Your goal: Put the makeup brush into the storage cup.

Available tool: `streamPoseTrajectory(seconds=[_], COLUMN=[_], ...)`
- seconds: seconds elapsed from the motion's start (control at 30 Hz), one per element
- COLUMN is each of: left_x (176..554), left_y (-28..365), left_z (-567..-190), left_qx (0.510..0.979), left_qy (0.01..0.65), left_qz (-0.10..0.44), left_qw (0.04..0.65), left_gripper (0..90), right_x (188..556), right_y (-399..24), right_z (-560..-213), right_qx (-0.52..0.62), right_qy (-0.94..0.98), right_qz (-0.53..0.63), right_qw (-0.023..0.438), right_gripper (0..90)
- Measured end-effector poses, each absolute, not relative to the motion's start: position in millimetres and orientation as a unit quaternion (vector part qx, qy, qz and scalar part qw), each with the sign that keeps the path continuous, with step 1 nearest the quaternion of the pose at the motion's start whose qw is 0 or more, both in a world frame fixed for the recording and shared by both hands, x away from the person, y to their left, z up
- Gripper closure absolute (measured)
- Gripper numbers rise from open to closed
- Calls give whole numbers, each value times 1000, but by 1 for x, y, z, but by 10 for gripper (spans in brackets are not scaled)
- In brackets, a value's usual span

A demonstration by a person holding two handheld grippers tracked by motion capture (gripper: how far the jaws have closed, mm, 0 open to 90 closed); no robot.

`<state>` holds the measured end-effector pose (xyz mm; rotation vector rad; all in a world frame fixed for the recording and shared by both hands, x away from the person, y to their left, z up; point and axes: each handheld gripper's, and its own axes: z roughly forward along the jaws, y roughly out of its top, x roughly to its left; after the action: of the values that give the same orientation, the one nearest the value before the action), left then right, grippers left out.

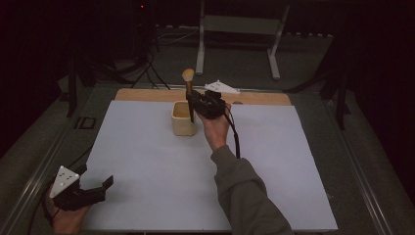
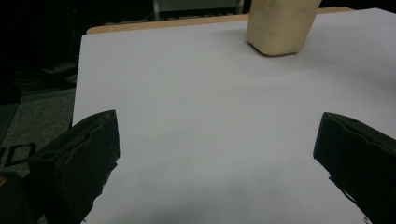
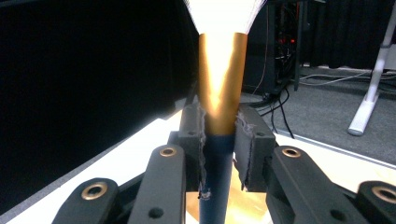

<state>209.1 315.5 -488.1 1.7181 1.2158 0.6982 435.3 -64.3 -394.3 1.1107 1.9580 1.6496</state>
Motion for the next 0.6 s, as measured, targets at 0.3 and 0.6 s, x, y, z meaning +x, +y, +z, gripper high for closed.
streamPoseTrajectory(seconds=[0.3,0.6], left_x=[208,206], left_y=[317,320], left_z=[-488,-488], left_qx=[691,685], left_qy=[493,498], left_qz=[282,282], left_qw=[447,450], left_gripper=[18,18], right_x=[443,453], right_y=[-59,-57], right_z=[-396,-395], right_qx=[391,396], right_qy=[687,683], right_qz=[583,584], right_qw=[187,189], right_gripper=[741,741])
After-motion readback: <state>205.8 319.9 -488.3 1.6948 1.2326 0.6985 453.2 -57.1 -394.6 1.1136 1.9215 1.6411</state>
